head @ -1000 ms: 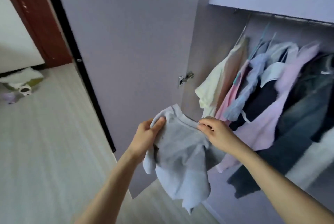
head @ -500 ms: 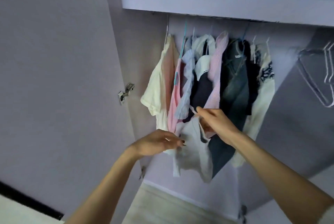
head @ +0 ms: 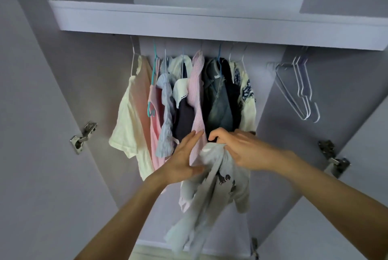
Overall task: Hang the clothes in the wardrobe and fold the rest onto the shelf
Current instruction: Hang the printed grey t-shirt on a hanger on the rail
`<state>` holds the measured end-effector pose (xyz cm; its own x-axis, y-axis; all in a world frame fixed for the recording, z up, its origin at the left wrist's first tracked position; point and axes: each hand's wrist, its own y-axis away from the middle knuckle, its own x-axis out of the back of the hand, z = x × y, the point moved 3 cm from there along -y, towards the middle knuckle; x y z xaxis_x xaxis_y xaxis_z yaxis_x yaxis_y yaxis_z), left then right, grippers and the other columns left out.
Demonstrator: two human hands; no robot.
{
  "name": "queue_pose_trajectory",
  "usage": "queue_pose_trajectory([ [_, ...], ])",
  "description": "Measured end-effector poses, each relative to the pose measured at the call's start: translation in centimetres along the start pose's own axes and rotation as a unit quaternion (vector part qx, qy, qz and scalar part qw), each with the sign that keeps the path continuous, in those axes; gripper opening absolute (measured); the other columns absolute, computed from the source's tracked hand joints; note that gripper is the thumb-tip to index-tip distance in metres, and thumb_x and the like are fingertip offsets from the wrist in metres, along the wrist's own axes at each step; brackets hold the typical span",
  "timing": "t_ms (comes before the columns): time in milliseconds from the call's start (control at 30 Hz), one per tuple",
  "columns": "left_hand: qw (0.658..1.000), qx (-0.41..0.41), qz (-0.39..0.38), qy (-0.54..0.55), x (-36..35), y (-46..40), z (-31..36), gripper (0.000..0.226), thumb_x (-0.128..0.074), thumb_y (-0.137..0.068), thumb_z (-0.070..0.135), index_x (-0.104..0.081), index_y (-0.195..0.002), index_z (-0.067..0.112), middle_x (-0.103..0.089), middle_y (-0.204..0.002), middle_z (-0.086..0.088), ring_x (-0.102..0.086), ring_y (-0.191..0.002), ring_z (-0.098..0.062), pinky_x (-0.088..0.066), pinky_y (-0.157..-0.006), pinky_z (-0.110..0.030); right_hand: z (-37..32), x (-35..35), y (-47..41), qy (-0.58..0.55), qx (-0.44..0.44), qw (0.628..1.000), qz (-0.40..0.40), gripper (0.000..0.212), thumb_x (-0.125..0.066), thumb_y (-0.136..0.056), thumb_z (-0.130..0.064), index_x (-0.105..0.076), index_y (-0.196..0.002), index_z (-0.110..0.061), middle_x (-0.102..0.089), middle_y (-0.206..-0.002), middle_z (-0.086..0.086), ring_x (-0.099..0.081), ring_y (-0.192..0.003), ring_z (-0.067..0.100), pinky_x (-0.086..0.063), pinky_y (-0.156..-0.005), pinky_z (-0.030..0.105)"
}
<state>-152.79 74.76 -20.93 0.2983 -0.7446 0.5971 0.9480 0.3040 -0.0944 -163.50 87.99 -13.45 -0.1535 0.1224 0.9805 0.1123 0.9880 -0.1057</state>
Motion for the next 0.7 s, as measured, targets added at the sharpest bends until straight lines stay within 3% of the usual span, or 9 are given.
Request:
queue_pose_trajectory([
  [67,0.999,-0.031,-0.018,0.007,-1.4,-1.4,1.1,0.071,-0.073,-0.078,0.009,-0.041,-0.139,0.023,-0.03,-0.147,0.004,-0.025,-0.134,-0.003,-0.029,-0.109,-0.031,1.0,0.8,0.9,-0.003,0.011,0.999,0.037,0.045,-0.039,-0.086,0.006,-0.039,-0.122,-0.021,-0.062,-0.11,-0.006,-0.054,-0.089,0.018,-0.031,-0.073,0.029],
  [133,0.999,-0.039,-0.009,0.031,-2.3,-2.4,2.1,0.025,-0.073,-0.079,0.009,-0.065,-0.103,0.007,-0.06,-0.1,0.009,-0.051,-0.087,0.005,-0.043,-0.079,-0.022,2.3,1.4,1.8,-0.027,-0.021,0.996,0.078,0.036,-0.039,-0.089,0.001,-0.045,-0.118,-0.02,-0.062,-0.105,-0.006,-0.052,-0.089,0.015,-0.034,-0.077,0.03],
  [167,0.999,-0.02,-0.004,0.045,-2.5,-2.5,2.3,0.011,-0.072,-0.081,0.014,-0.064,-0.086,0.009,-0.057,-0.075,0.012,-0.048,-0.064,0.004,-0.039,-0.063,-0.019,3.1,1.4,2.1,-0.046,-0.045,0.993,0.095,0.032,-0.039,-0.091,-0.002,-0.049,-0.115,-0.021,-0.061,-0.102,-0.008,-0.05,-0.087,0.011,-0.034,-0.078,0.028],
  [200,0.999,-0.005,0.002,0.046,-2.7,-2.9,2.4,0.015,-0.071,-0.083,0.02,-0.059,-0.078,0.011,-0.05,-0.064,0.012,-0.043,-0.055,0.001,-0.034,-0.056,-0.018,4.1,1.6,2.5,-0.065,-0.071,0.989,0.111,0.029,-0.04,-0.092,-0.003,-0.052,-0.111,-0.021,-0.06,-0.098,-0.011,-0.049,-0.083,0.006,-0.034,-0.076,0.025],
  [333,0.999,-0.04,0.019,-0.021,-2.3,-4.7,3.7,0.03,-0.065,-0.086,0.035,-0.051,-0.071,0.013,-0.044,-0.06,0.008,-0.04,-0.054,-0.003,-0.032,-0.056,-0.022,8.4,1.4,3.8,-0.153,-0.156,0.967,0.13,0.021,-0.046,-0.092,-0.002,-0.062,-0.1,-0.012,-0.058,-0.085,-0.012,-0.055,-0.076,0.004,-0.038,-0.067,0.011],
  [467,0.997,-0.065,0.037,-0.027,-1.9,-7.4,6.0,0.036,-0.065,-0.087,0.032,-0.044,-0.058,0.026,-0.043,-0.048,0.013,-0.041,-0.049,0.0,-0.03,-0.051,-0.017,12.1,0.8,4.2,-0.181,-0.217,0.944,0.172,0.019,-0.048,-0.093,-0.005,-0.065,-0.101,-0.008,-0.064,-0.092,-0.001,-0.061,-0.088,0.018,-0.044,-0.075,0.017],
  [600,0.996,-0.058,0.064,0.023,-0.9,-10.1,7.6,0.036,-0.068,-0.086,0.022,-0.045,-0.058,0.025,-0.042,-0.047,0.016,-0.039,-0.046,0.003,-0.03,-0.049,-0.012,17.0,1.9,4.6,-0.01,-0.341,0.899,0.276,0.027,-0.048,-0.09,-0.006,-0.062,-0.114,-0.004,-0.06,-0.115,0.016,-0.052,-0.109,0.033,-0.043,-0.092,0.038],
  [700,0.994,-0.048,0.086,0.047,0.3,-12.1,8.8,0.031,-0.069,-0.085,0.019,-0.049,-0.061,0.017,-0.042,-0.055,0.01,-0.036,-0.049,0.0,-0.03,-0.05,-0.012,21.0,3.0,4.7,0.112,-0.443,0.863,0.216,0.039,-0.053,-0.084,-0.008,-0.052,-0.123,-0.004,-0.049,-0.125,0.019,-0.041,-0.118,0.036,-0.035,-0.097,0.042],
])
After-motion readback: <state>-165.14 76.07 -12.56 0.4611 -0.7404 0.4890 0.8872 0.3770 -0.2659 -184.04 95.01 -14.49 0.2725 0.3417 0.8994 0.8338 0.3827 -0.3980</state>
